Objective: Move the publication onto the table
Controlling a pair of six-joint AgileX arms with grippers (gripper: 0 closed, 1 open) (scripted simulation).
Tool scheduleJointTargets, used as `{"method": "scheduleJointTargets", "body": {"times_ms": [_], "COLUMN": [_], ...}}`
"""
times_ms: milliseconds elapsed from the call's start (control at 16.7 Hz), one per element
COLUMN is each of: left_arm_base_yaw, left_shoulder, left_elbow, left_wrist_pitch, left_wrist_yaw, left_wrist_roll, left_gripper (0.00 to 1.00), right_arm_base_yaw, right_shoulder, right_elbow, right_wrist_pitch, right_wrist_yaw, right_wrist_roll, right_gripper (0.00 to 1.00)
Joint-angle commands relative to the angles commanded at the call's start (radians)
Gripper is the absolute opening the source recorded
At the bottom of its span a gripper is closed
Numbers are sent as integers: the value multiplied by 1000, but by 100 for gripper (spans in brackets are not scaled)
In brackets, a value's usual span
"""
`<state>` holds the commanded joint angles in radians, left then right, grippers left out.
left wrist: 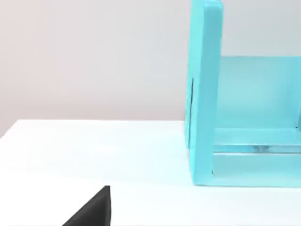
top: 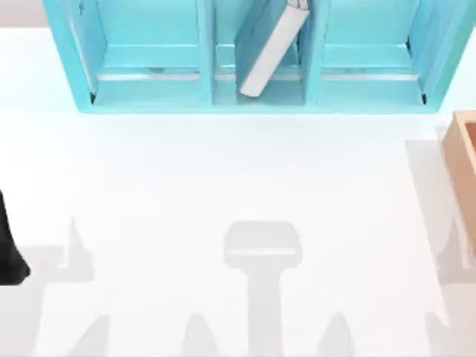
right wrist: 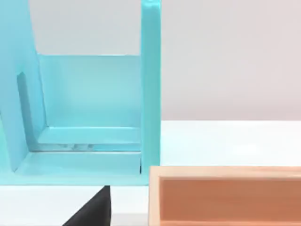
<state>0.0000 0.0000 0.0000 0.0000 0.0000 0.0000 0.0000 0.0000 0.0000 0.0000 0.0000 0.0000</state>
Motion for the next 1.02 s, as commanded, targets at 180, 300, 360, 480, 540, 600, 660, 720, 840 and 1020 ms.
{"method": "scheduleJointTargets", "body": {"times_ms": [180,300,360,480,540,600,660,720,840,1020], "left_arm_base_yaw": [0,0,0,0,0,0,0,0,0,0], "left_shoulder": [0,0,0,0,0,0,0,0,0,0], "left_elbow": [0,0,0,0,0,0,0,0,0,0], "left_wrist_pitch": [0,0,0,0,0,0,0,0,0,0], "left_wrist_yaw": [0,0,0,0,0,0,0,0,0,0], "left_wrist_roll": [0,0,0,0,0,0,0,0,0,0], "left_gripper": [100,100,100,100,100,100,100,100,100,100], "right_arm_base_yaw": [4,23,38,77,100,125,152,181,242,339], "right_shoulder": [9,57,97,211,282,363,455,557,777,1106], "right_elbow": [4,24,39,84,111,142,177,217,309,473], "right_wrist_pitch": [5,29,48,101,133,169,209,252,349,515], "right_wrist_yaw": [2,10,18,39,53,69,87,108,154,236], "right_wrist_roll": [6,33,53,103,131,159,186,212,259,312], "right_gripper": [100,100,100,100,100,100,100,100,100,100]}}
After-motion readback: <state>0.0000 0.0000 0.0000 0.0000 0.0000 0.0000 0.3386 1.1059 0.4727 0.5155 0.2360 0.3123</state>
